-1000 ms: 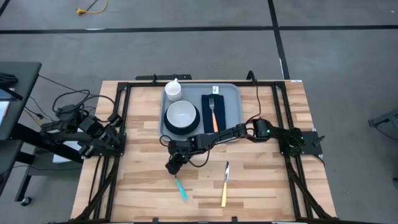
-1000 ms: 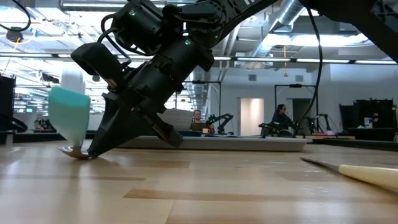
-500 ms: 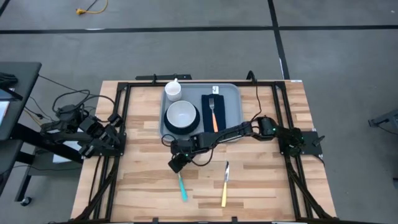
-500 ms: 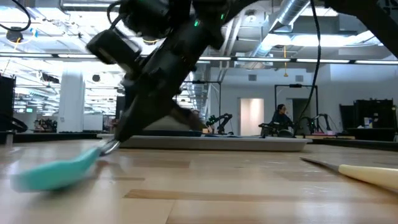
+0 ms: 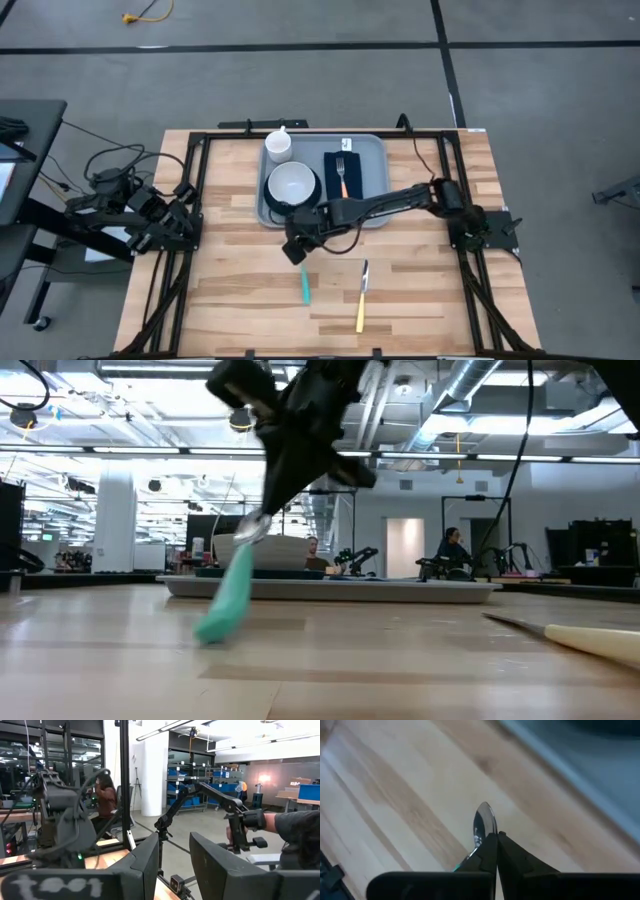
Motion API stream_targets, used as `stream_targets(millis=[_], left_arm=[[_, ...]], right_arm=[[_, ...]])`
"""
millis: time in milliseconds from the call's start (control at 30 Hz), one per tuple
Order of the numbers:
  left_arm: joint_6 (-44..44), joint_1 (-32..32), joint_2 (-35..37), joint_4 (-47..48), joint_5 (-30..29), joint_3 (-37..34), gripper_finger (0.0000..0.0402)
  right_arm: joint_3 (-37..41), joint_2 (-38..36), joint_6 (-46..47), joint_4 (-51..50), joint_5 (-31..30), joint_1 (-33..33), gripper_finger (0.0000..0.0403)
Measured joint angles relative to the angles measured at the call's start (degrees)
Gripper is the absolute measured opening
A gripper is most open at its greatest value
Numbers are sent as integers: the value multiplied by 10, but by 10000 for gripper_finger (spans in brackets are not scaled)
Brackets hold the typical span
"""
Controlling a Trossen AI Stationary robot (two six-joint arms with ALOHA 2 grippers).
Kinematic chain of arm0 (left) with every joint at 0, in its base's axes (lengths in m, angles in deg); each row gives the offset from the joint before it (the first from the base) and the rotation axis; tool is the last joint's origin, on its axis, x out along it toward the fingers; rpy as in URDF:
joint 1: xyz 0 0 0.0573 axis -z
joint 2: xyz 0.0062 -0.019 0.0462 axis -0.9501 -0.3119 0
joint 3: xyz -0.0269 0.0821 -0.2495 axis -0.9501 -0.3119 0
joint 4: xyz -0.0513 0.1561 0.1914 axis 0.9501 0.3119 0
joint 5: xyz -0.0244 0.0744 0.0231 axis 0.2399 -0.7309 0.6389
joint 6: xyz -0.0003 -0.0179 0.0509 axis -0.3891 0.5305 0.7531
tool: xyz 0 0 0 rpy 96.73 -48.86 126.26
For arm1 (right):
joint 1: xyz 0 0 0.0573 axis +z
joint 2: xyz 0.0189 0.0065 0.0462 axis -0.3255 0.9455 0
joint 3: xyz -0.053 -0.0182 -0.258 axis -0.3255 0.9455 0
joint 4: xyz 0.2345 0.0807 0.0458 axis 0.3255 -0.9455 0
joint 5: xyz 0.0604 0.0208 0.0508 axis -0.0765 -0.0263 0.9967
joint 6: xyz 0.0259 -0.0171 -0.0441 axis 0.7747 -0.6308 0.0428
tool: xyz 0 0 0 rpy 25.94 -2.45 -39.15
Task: Set up tray
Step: Put the blue spoon on the dark blue napkin to the left of the orange fork
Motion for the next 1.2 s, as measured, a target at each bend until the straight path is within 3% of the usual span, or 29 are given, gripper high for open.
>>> stream_targets(millis=[400, 900, 1200], left_arm=[[0, 0, 0, 0, 0, 0, 98], [0, 0, 0, 0, 0, 0, 98], [0, 0, 0, 0, 0, 0, 98]], right_arm=[[-1, -56, 36, -112, -58, 1, 0], [-2, -62, 52, -117, -69, 15, 0], [-2, -114, 84, -167, -107, 26, 0]])
